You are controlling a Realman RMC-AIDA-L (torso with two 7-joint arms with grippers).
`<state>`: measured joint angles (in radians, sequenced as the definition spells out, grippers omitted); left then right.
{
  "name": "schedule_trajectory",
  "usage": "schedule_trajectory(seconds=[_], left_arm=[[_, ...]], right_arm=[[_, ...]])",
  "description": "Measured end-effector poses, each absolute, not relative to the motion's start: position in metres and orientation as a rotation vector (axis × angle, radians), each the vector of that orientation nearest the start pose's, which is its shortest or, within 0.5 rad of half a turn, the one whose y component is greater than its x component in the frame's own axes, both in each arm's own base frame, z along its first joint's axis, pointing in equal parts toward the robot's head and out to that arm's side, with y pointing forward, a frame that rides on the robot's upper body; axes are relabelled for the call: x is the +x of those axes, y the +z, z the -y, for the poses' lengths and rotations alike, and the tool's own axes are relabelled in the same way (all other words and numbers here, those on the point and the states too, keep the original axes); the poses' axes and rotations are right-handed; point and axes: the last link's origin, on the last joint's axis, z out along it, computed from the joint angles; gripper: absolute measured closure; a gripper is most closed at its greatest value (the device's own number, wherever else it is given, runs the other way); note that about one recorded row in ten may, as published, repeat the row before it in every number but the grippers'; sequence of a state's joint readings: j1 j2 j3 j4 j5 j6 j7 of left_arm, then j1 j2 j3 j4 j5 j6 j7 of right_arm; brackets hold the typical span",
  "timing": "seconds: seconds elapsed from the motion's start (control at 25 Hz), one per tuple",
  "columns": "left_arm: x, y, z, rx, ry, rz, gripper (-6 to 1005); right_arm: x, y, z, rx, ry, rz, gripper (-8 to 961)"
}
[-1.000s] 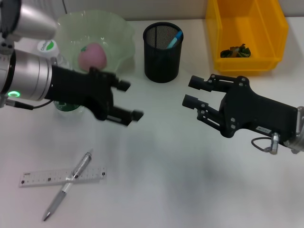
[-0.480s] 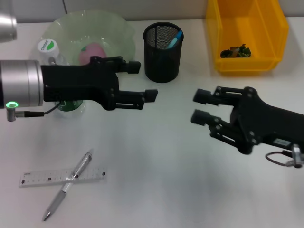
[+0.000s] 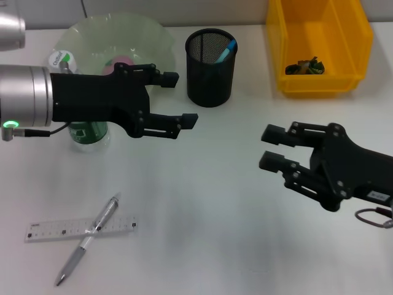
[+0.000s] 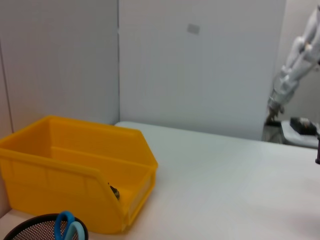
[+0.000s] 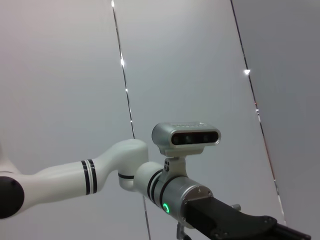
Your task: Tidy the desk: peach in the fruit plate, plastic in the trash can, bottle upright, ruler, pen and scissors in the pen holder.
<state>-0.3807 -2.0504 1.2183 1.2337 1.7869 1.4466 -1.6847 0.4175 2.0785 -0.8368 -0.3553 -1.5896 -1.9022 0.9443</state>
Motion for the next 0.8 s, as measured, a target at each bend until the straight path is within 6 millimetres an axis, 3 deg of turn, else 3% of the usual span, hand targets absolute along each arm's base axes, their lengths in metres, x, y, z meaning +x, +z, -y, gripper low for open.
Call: schedule_trajectory(seconds=[0.12,0.36,0.48,0.52,0.6,0.64,0.76,0.8], left_arm=[[-0.179,0.021,-0.329,-2.878,-0.475,0.243,181],[-0.147,0.035,-0.305,-3.039,-0.363,0.201,183],[-0.145,0.033,-0.302,-3.057,-0.322,0.212,185],[-0.141,0.028,-0.296,-3.101,-0.211,0.245,185],[-0.141,0.028,-0.296,-3.101,-0.211,0.245,186],[-0.139,0.023,-0.292,-3.136,-0.025,0.326,186],[-0.136,0.019,-0.294,-3.154,0.189,0.523,188],[-0.136,0.019,-0.294,-3.154,0.189,0.523,188]], right_arm=[[0.247,-0.015,-0.251,-2.609,1.405,-0.304,575],[0.252,-0.017,-0.256,-2.595,1.370,-0.414,575],[0.254,-0.015,-0.260,-2.572,1.362,-0.437,576],[0.255,-0.014,-0.262,-2.555,1.355,-0.449,576],[0.258,-0.012,-0.266,-2.522,1.336,-0.474,576],[0.260,-0.012,-0.268,-2.508,1.324,-0.486,576],[0.261,-0.012,-0.275,-2.478,1.303,-0.511,576],[0.261,-0.012,-0.275,-2.478,1.303,-0.511,576]])
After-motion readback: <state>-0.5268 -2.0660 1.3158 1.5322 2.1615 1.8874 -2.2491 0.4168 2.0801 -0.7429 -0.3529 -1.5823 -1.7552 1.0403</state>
